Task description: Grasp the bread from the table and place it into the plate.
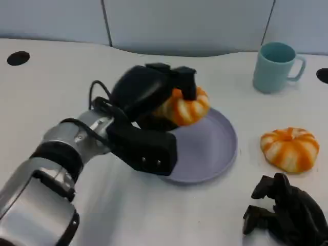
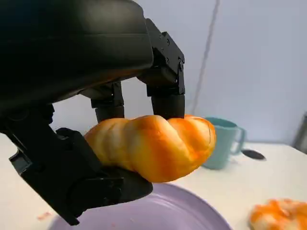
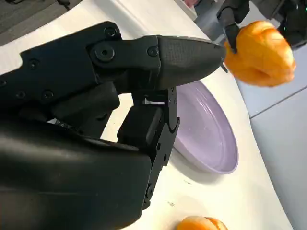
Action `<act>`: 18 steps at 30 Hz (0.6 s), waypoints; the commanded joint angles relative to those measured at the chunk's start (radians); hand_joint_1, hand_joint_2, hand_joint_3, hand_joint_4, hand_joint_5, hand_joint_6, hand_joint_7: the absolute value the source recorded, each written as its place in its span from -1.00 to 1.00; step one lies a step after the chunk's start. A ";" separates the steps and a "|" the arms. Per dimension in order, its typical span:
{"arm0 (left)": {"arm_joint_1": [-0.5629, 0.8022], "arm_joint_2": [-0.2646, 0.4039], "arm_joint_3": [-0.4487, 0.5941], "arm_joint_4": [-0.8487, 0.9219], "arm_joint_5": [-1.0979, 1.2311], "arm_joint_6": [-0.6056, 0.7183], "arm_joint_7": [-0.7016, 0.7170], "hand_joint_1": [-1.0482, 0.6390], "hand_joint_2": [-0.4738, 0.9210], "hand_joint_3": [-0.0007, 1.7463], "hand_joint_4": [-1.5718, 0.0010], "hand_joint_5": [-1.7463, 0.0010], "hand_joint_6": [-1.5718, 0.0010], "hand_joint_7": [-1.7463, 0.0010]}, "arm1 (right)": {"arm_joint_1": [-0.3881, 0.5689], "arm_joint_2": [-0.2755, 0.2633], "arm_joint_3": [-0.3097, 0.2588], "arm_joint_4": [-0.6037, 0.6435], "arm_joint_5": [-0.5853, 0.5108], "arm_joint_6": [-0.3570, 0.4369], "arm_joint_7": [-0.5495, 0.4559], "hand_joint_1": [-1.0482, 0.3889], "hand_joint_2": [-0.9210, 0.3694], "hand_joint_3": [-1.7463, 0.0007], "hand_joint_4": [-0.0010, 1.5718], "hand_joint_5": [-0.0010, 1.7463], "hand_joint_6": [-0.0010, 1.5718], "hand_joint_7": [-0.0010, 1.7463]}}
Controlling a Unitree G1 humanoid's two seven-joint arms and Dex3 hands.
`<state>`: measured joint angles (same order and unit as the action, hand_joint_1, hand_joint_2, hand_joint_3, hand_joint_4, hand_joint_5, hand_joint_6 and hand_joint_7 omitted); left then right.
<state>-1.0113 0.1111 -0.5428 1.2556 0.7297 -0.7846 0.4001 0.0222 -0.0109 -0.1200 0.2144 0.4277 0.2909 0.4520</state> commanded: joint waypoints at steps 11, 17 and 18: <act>-0.034 -0.036 -0.014 0.004 -0.008 0.046 -0.222 -0.07 0.32 0.52 -0.28 -1.00 -0.01 -1.00 | 0.035 -0.006 0.014 -0.001 -0.006 0.000 0.000 -0.20 -1.00 0.49 0.58 0.29 0.46 0.17; -0.038 -0.041 -0.043 0.003 0.021 0.077 -0.190 -0.07 0.32 0.39 -0.27 -1.00 0.02 -1.00 | 0.041 -0.006 0.024 -0.008 -0.010 -0.010 0.001 -0.19 -1.00 0.47 0.58 0.29 0.46 0.16; -0.038 -0.041 -0.047 0.003 0.023 0.080 -0.187 -0.08 0.34 0.38 -0.26 -1.00 0.02 -1.00 | 0.042 -0.006 0.024 -0.011 -0.009 -0.010 -0.001 -0.19 -1.00 0.47 0.58 0.29 0.46 0.16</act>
<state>-1.0153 0.0669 -0.5788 1.2631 0.7400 -0.7155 0.1966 0.0399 -0.0099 -0.0976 0.2020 0.4259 0.2703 0.4544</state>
